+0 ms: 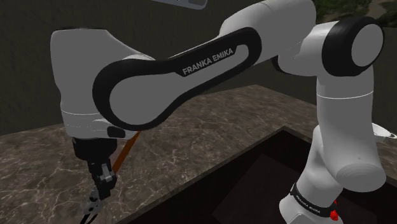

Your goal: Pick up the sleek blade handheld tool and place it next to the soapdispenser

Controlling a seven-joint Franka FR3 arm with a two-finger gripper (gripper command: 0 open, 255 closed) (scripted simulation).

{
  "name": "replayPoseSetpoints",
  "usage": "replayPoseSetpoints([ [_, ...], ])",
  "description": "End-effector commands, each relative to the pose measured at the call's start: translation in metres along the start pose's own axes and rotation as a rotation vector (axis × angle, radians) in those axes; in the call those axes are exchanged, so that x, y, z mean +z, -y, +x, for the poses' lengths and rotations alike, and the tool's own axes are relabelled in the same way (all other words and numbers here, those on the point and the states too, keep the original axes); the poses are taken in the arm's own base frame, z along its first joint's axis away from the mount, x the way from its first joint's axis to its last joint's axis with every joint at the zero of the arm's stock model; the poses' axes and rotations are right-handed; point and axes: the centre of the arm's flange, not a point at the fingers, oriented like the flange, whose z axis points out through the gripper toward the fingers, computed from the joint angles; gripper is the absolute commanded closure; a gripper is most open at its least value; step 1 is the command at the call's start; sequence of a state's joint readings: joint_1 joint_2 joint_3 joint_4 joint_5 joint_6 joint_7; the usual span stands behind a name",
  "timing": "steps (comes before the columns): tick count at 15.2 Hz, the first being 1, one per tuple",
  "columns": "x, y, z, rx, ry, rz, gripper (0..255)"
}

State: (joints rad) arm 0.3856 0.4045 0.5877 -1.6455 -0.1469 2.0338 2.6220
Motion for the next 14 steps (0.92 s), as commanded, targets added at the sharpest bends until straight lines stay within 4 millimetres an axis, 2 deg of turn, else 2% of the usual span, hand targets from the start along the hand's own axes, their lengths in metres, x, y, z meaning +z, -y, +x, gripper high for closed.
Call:
replayPoseSetpoints([
  [1, 0.013, 0.000, 0.001, -0.001, -0.001, -0.003, 255],
  [10, 0.062, 0.003, 0.006, -0.001, -0.001, -0.003, 255],
  [14, 0.062, 0.003, 0.006, -0.001, -0.001, -0.003, 255],
])
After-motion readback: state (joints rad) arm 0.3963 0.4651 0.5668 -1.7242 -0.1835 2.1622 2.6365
